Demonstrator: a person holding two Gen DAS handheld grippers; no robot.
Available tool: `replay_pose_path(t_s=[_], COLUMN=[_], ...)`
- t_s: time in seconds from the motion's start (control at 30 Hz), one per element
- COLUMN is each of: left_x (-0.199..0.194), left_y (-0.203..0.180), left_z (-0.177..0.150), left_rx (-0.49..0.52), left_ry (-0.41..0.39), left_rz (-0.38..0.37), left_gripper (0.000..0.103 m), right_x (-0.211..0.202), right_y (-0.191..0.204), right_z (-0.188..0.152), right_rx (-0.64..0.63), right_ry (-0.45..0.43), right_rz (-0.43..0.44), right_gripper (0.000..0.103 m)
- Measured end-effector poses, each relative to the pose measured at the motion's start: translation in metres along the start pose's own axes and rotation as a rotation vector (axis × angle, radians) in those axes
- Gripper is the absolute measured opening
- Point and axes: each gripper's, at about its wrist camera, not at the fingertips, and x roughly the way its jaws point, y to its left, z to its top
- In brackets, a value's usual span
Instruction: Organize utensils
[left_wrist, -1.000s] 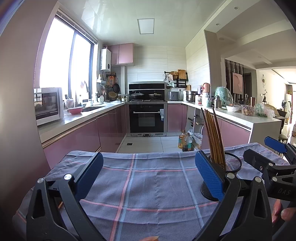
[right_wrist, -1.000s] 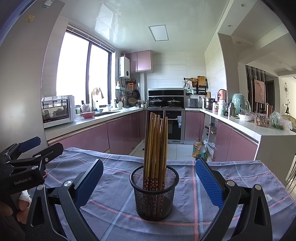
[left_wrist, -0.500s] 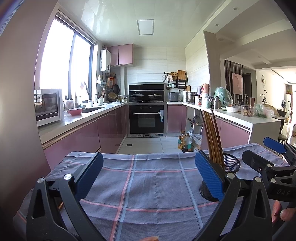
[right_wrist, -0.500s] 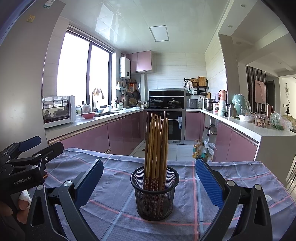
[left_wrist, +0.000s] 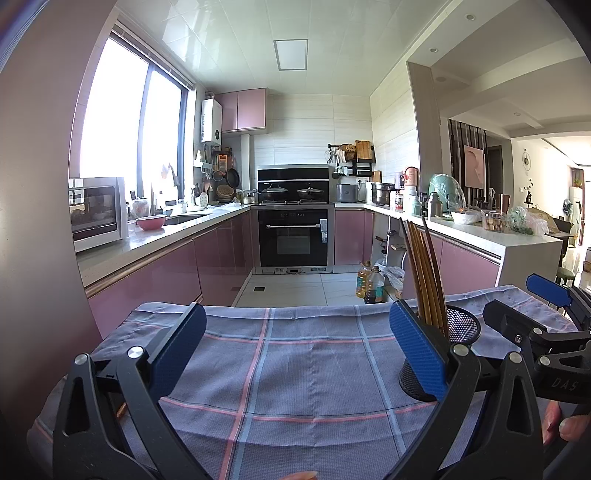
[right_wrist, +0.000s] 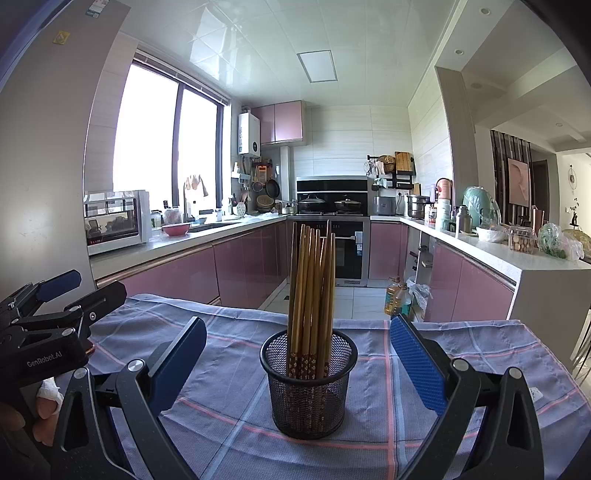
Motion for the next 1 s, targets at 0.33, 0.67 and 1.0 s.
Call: replay_pose_path(t_s=[0.33,0.67,1.0], left_x=[0.0,0.0001,0.0005], left_y=[-0.0003,-0.0004,-0.0019], left_z=[0.0001,0.0,0.0014], left_rx=[0.0,0.001,0.005], left_ry=[0.0,0.0,0.0], left_rz=[-0.001,-0.001,-0.002], left_gripper=[0.098,0.098,0.098], right_x=[0.0,0.001,0.0027], right_y=[-0.0002,-0.0004,0.0002], right_z=[-0.0002,0.0004,-0.002], right_rx=[0.0,0.0,0.005], right_ry=[0.001,0.003,0.004], right_rz=[-0.001,-0.001,-0.001], right_gripper=[0.096,0.096,0.096])
